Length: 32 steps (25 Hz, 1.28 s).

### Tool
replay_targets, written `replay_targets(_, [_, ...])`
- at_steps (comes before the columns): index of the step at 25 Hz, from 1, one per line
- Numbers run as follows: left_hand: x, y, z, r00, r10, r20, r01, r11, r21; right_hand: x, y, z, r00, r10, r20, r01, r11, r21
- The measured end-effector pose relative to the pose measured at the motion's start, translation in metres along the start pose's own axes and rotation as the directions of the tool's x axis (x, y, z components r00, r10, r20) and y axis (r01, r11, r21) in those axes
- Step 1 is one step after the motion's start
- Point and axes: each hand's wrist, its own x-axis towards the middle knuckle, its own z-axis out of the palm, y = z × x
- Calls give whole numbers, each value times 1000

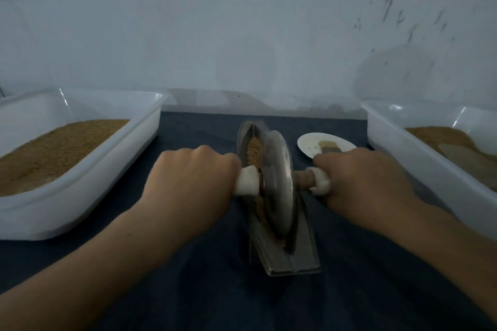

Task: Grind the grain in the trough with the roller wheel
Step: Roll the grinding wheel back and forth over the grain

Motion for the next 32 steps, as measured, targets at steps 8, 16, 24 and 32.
replay_targets(8, [66,-13,47,946,-213,243,211,977,36,92,-11,30,972,200,126,-192,979,-74])
replay_targets(16, [3,0,-6,999,7,34,-7,1000,12,2,-7,0,992,97,77,-92,994,-61])
replay_targets(24, [72,-13,44,949,-176,263,176,984,21,88,-13,30,967,221,129,-216,975,-49])
replay_targets(32, [-9,1,-9,999,-7,51,6,1000,23,5,-10,-12,992,-3,-124,-17,987,-162])
